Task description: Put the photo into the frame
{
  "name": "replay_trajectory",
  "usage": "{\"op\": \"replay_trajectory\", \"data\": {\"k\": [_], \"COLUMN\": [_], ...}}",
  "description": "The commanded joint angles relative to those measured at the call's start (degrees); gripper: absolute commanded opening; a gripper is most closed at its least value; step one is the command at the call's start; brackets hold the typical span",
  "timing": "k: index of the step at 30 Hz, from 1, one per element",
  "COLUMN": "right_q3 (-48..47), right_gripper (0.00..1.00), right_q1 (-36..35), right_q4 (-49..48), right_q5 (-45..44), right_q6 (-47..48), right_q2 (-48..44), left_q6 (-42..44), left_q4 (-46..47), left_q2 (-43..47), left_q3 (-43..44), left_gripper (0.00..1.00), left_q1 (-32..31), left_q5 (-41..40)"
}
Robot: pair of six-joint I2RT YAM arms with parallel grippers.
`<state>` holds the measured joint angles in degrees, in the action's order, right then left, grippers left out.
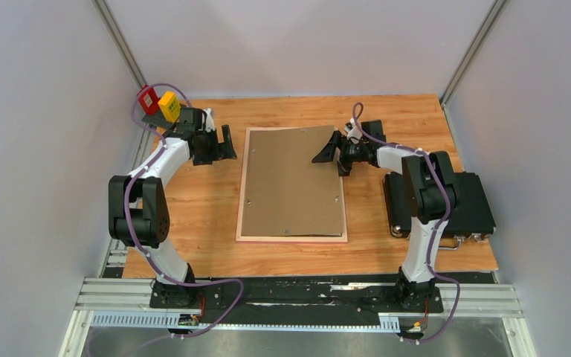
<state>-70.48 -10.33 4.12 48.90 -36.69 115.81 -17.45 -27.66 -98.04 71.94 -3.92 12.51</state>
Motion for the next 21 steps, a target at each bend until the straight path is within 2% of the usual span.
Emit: {"op": "replay_trajectory", "data": {"k": [1,21], "right_q3": [-3.35,-5.57], "right_gripper": [0.77,0.83], "right_q1": [-1.21,-4.09], "right_q4": [2.64,10.3], "right_q5": [-2.33,-12.8], "right_q6": [3.66,9.12], "right_q2": [-2.94,-5.58], "left_q6": [1.12,1.03], "left_q4": [0.26,0.26], "left_q2": [1.37,1.54], "left_q3": [0.31,0.22], "left_gripper": [0.99,0.99], "left_q1": [0.5,0.49], "left_q5": [0.5,0.78]}}
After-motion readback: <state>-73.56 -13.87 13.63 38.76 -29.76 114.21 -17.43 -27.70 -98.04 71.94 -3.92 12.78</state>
